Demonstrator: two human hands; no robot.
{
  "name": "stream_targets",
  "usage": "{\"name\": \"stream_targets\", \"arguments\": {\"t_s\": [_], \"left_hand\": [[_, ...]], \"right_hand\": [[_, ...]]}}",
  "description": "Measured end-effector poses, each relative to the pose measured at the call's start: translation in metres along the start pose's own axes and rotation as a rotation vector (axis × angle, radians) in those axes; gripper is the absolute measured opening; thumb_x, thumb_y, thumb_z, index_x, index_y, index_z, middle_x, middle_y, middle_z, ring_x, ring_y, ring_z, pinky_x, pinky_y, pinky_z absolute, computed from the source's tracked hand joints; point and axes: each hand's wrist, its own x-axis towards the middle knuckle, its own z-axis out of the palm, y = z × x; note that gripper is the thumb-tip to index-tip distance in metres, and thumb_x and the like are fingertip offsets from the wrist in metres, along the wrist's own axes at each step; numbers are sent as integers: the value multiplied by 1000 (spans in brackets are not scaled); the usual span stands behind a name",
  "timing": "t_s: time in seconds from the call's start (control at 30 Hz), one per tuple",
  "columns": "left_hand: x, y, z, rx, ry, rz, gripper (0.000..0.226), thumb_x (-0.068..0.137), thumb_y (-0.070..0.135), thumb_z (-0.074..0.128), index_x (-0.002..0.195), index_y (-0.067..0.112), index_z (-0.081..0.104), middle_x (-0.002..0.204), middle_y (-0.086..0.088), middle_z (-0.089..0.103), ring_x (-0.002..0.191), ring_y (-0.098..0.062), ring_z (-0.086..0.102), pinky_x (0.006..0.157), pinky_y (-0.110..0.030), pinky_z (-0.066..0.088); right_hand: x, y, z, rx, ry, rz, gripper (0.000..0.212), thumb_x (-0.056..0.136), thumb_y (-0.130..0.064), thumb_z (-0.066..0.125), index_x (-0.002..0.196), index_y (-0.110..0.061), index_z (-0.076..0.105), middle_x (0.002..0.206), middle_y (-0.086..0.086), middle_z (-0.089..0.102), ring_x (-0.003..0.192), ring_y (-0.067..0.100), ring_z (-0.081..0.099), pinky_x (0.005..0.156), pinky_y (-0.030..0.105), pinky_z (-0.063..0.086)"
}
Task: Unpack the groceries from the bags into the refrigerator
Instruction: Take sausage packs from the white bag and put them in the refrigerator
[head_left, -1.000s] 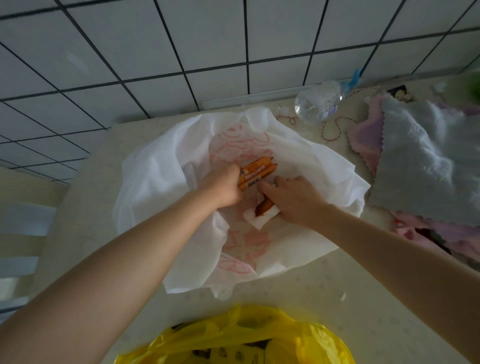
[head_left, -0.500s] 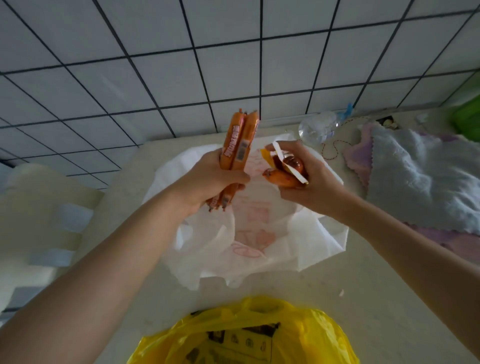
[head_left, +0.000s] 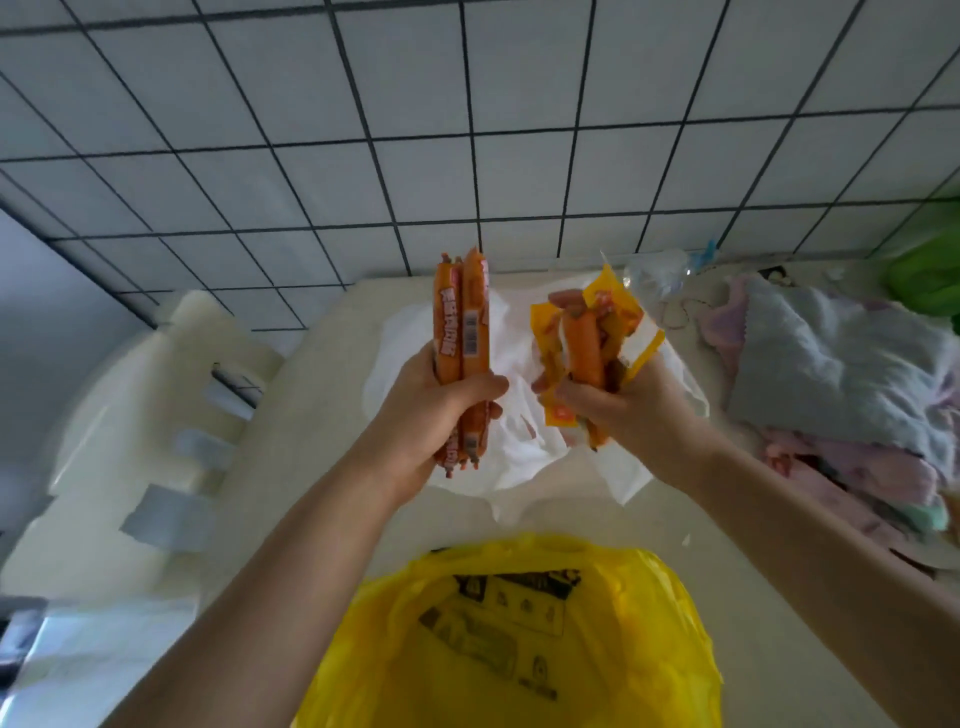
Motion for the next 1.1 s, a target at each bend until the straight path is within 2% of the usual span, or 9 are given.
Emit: {"name": "stream_targets", "arguments": {"t_s": [0.07,0.1,0.2,0.37,0.5,0.63,0.8,0.97,1.1], "left_hand": [[-29,-14,-11,-63,35,-28,26,83,5,67,107,12,60,78,-3,65,68,-16,67,62,-31,51],[-44,-22,-17,-88,48,-43,24,84,5,67,105,13,60,78,-3,65,68,-16,66,62,-31,52],[-89,-47,-34,-124,94,-75,22,85,6,67,105,10,59,77,-4,65,66,-15,66,58,-29,52],[-165,-89,-63,-188,236,-79,24,84,4,68,104,5,55,75,-12,62,62,-20,63,51,-30,48],[-231,-123,-87,-226,301,-87,25,83,2,68,103,1,54,73,-11,62,63,-22,64,52,-30,49],[-302,-153,-106,-246,356,-128,25,82,3,69,104,-1,56,72,-9,64,63,-21,65,52,-27,49],[-400,-193,-122,-287,504,-200,24,83,4,69,103,6,57,70,-5,68,65,-18,66,59,-29,55],[-499,-243,-138,-362,662,-290,25,84,4,70,105,9,58,80,-13,67,65,-18,66,59,-32,55],[-572,-280,-151,-418,778,-344,25,84,9,70,105,12,57,84,-13,67,69,-21,66,60,-30,56]], "right_hand": [[-24,-4,25,270,-39,101,38,76,-5,63,106,-29,65,97,10,69,92,28,71,75,44,58],[-36,-5,37,364,-63,152,39,77,-6,61,107,-31,66,97,11,69,93,29,70,74,44,58],[-71,-9,74,468,-87,230,54,76,-5,61,125,-27,56,99,14,67,91,30,70,70,40,56],[-124,-12,132,461,-100,359,55,80,-1,63,127,-29,56,97,13,69,87,27,71,67,43,56],[-171,-16,178,478,-133,508,33,90,2,56,121,-8,57,95,21,68,81,29,71,63,41,58],[-224,-15,226,450,-198,593,23,90,3,56,109,-7,61,87,18,70,78,28,70,62,40,59],[-294,-8,285,394,-315,635,28,91,2,55,118,-6,58,101,23,69,90,31,71,70,39,59],[-369,3,347,331,-436,687,38,90,-1,58,126,-12,55,107,23,69,92,32,71,68,36,59],[-424,12,394,323,-569,713,47,87,-2,64,130,-18,53,109,21,67,94,33,70,74,43,58]]}}
